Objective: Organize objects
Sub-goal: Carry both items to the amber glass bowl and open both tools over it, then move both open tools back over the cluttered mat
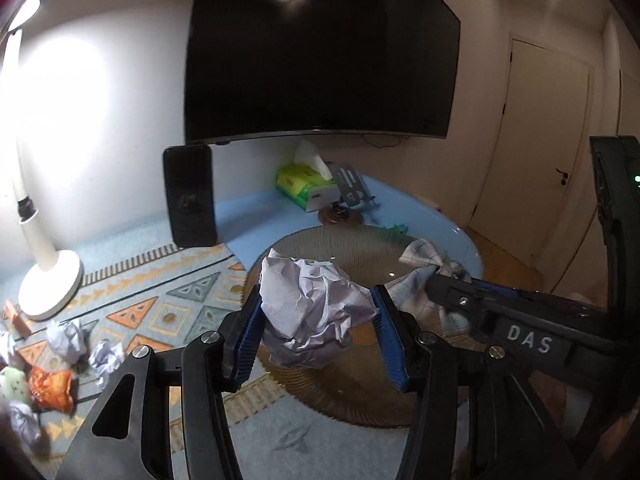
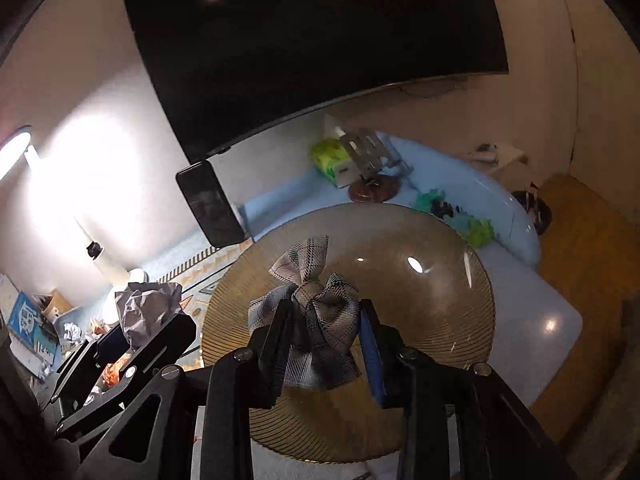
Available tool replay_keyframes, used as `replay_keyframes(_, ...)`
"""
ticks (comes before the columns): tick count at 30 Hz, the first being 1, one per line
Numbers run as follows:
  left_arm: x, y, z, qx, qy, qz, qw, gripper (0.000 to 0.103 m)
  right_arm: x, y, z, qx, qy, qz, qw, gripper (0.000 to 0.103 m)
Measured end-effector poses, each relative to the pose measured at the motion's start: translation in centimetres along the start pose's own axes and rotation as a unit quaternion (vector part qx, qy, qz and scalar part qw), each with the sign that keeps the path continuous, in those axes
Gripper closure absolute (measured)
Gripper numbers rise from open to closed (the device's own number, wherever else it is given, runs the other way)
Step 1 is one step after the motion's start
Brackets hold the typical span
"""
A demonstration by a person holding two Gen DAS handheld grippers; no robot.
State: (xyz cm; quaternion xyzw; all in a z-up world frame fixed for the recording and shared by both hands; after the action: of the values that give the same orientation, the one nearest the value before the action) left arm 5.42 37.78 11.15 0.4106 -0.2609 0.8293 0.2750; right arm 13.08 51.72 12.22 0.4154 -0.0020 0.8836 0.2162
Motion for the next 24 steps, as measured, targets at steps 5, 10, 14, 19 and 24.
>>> replay_keyframes(5, -0.6, 1.4, -0.8, -0.001, 0.019, 0.035, 0.9992, 0.023, -0.1, -1.3, -0.5, -0.034, 0.013, -0.007, 0.999, 0.055)
replay_keyframes(10, -1.7, 4.9, 2.9, 0.004, 0.007, 0.068, 0.9976, 0.023, -0.3, 0.7, 1.2, -0.005, -0.004, 0.018, 1.000, 0.054)
replay_keyframes(14, -3.6, 9.2, 8.5, 0.055, -0.031, 0.092, 0.9938, 0.023, -1.1, 6.4, 2.9, 0.049, -0.038, 0.076, 0.995, 0.032)
replay_keyframes(19, -7.9, 16.5, 16.2, 0.175, -0.080, 0.141, 0.9712, 0.023, -4.4, 16.3, 2.4, 0.136, -0.034, 0.159, 0.977, 0.028)
replay_keyframes(24, -12.7, 25.1, 20.9, 0.277, -0.061, 0.192, 0.9394, 0.023, -9.2, 25.6, -1.5, 0.222, 0.019, 0.198, 0.955, 0.028)
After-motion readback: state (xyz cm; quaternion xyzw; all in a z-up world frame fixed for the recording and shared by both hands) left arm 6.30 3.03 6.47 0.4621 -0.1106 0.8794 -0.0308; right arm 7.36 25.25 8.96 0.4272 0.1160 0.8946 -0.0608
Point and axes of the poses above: each gripper's, at about its wrist camera, not at the fingertips, and z roughly against the way its jaws point, y to its left, x to its top, the point moved 3 cm from there along -z, roughly the way its jaws point, and after that the axes turned 6 degrees about z, right-handed, at the moved point
